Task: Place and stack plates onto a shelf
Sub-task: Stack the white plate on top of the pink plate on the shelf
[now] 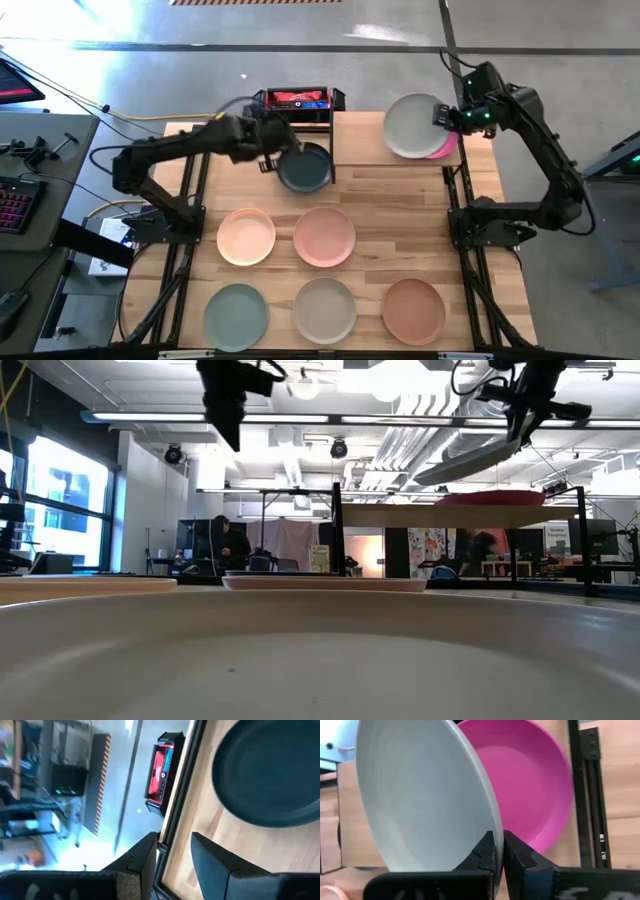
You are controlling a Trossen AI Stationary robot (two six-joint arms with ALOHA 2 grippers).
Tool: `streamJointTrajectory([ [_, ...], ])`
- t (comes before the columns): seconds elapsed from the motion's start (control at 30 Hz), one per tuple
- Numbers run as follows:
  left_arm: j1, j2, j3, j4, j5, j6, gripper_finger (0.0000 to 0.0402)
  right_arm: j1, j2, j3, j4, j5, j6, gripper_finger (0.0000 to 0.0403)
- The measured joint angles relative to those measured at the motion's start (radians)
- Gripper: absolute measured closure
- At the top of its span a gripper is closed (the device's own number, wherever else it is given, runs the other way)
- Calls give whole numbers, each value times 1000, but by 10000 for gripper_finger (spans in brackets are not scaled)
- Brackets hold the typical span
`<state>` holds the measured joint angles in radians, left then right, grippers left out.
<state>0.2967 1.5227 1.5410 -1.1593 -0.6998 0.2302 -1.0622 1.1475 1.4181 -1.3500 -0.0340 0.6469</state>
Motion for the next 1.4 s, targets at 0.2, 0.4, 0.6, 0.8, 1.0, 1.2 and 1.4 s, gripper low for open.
streamJointTrajectory([
  [0.2, 96, -62, 0, 0, 93, 10, 291, 5, -27, 0, 1, 25, 72, 403],
  [0.4, 151, -90, -1, 1, 116, 10, 291, 10, -93, -10, -13, 42, 161, 403],
  [0.6, 180, -90, -1, 2, 124, 24, 291, 57, -237, -185, 71, 79, 298, 403],
  [0.8, 195, -90, -1, 5, 146, 60, 291, 61, -364, -360, 265, 104, 395, 403],
  [1.0, 209, -90, -1, 14, 195, 79, 291, 61, -417, -483, 322, 107, 500, 403],
  [1.2, 221, -90, -2, 15, 227, 79, 291, 61, -420, -540, 383, 135, 559, 403],
  [1.4, 221, -90, -2, 15, 227, 79, 291, 61, -421, -541, 384, 142, 577, 403],
])
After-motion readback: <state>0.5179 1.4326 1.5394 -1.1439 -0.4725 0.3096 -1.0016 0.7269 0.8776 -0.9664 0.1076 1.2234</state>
